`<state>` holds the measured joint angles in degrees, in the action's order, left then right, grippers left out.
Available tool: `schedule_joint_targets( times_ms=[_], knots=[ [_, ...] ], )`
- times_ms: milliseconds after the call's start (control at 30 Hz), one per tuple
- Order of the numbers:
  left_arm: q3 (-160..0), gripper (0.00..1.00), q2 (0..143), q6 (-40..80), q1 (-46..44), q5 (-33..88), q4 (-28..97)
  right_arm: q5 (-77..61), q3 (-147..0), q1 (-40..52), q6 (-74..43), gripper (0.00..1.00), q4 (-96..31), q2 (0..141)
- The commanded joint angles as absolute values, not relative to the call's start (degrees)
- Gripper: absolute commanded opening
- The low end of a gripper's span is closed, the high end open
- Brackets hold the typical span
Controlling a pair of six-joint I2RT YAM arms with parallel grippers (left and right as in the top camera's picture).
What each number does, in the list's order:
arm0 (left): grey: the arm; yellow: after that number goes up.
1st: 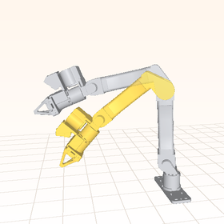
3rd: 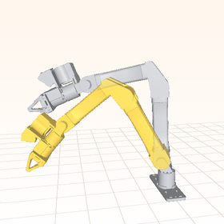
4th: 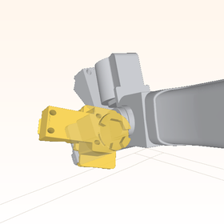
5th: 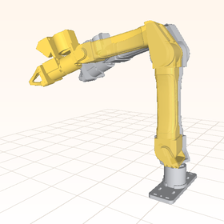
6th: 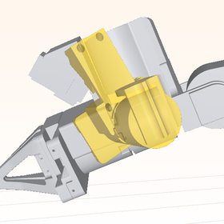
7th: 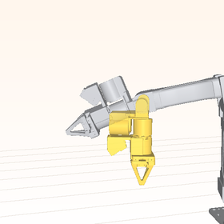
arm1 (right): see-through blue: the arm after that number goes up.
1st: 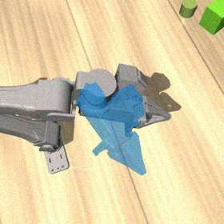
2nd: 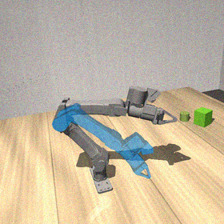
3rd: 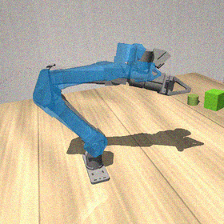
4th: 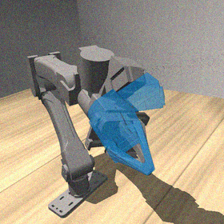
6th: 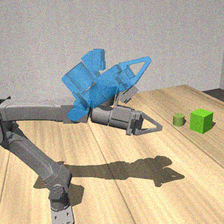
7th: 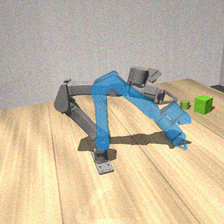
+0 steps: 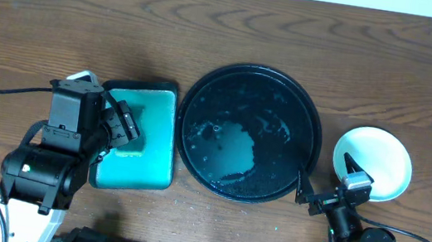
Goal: Clean dirty plates on tray and stack at the side
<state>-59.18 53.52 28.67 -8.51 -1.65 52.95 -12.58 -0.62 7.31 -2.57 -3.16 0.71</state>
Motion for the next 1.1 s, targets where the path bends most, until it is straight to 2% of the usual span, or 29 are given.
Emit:
schedule_joint_targets(
  times_ms=[0,133,233,467,567,700,900,1067],
  knots=[
    [-60.55,0.81,53.47,29.15,-8.32,-1.93,53.12,-12.4,-0.32,7.11,-3.38,0.99,-3.05,0.32],
    [-59.57,0.81,52.42,28.67,-8.32,-2.44,52.88,-12.4,-0.32,7.11,-3.38,0.99,-3.07,0.32],
    [-56.49,0.81,49.04,27.22,-8.25,-9.58,47.29,-12.4,-0.32,7.11,-3.38,1.0,-3.05,0.32],
    [-36.84,0.81,33.89,22.68,-6.81,-8.8,18.7,-12.4,-0.32,7.11,-3.38,0.99,-3.07,0.32],
    [-24.91,0.81,22.74,19.42,-6.76,-7.9,6.83,-12.4,-0.32,7.11,-3.38,0.99,-3.05,0.32],
    [-16.29,0.81,12.4,17.74,-6.76,-7.97,2.46,-12.4,-0.32,7.11,-3.38,0.99,-3.05,0.32],
    [-5.41,0.81,0.82,17.37,-5.91,-8.19,2.26,-12.4,-0.32,7.11,-3.38,0.99,-3.07,0.32],
    [-0.21,0.81,0.08,18.44,-5.8,-8.1,3.51,-12.4,-0.32,7.11,-3.38,0.99,-3.05,0.32]
  ],
)
